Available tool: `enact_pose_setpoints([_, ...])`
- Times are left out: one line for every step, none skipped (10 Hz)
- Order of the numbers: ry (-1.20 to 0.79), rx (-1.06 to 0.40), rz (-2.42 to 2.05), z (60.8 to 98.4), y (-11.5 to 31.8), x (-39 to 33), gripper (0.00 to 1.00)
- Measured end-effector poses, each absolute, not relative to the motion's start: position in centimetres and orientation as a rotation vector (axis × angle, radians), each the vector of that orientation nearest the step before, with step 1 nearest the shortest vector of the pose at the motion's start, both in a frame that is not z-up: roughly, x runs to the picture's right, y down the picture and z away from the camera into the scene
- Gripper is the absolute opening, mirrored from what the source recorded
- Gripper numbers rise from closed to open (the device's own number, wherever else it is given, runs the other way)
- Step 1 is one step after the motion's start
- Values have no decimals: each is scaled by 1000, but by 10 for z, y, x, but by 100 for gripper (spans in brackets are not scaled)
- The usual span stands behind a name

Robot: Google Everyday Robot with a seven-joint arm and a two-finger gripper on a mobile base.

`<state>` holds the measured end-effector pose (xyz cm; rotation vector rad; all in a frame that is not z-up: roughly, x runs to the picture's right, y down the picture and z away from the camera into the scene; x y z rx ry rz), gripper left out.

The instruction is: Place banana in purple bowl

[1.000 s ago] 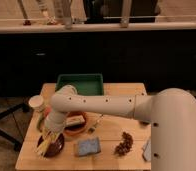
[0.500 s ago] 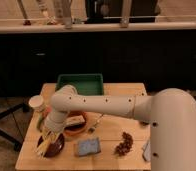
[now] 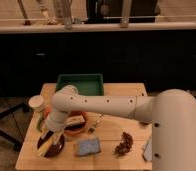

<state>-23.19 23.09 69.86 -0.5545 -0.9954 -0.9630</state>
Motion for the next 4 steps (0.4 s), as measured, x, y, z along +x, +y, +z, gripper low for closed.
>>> enact_pose_setpoints([-998, -551, -960, 698, 231, -232, 80])
enact_pose_setpoints([-1001, -547, -958, 698, 231, -232, 80])
enact_pose_setpoints([-1004, -544, -957, 698, 230, -232, 80])
enact_pose_setpoints([-1006, -541, -955, 698, 231, -232, 80])
